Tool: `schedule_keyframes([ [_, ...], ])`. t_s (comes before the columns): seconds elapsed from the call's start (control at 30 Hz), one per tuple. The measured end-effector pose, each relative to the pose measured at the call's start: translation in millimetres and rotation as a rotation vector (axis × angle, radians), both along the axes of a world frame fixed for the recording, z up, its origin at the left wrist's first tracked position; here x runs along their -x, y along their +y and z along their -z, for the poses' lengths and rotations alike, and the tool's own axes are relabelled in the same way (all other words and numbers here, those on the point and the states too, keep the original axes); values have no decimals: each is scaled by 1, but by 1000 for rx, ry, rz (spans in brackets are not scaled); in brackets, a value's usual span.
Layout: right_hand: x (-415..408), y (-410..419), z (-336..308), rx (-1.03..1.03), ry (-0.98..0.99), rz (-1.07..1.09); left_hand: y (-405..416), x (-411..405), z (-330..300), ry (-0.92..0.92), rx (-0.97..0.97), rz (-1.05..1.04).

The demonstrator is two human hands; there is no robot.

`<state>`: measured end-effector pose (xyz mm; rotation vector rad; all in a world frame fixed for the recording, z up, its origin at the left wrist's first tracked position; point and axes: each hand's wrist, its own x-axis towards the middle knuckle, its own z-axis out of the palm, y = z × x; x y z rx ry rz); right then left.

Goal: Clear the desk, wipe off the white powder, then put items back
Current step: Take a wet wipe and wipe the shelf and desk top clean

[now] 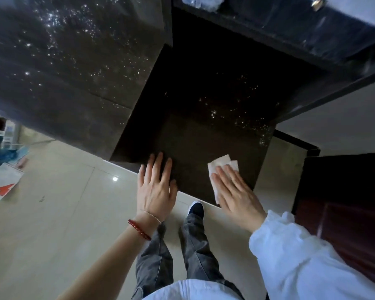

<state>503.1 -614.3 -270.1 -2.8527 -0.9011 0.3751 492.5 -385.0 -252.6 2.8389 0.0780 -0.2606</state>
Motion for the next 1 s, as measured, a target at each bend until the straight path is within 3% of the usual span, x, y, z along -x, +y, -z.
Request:
schedule_keyframes([
  [0.13, -63, -33, -2, 91, -4, 384, -22, -22, 8, 14, -30, 28],
  [0.27, -78, -13, 4, 113, 21, 562, -35, -29, 18, 73, -42, 8],
  [0.47, -23, -31, -1, -46, -7, -6, -30, -28, 21, 80, -30, 0],
  [0.53, -39, -37, -5, -47, 34, 57, -29, -28, 20, 80, -32, -3],
  [0.73, -82, -1, 1, -187, -2, 539, -31, -30, 20, 78, -45, -20],
  [0.9, -63, -7, 4, -137, 17, 269, -31, -34, 18, 35, -27, -26],
  [1.0, -95, -12, 4, -67, 16, 375, -22, -45, 19, 20, -9, -70],
])
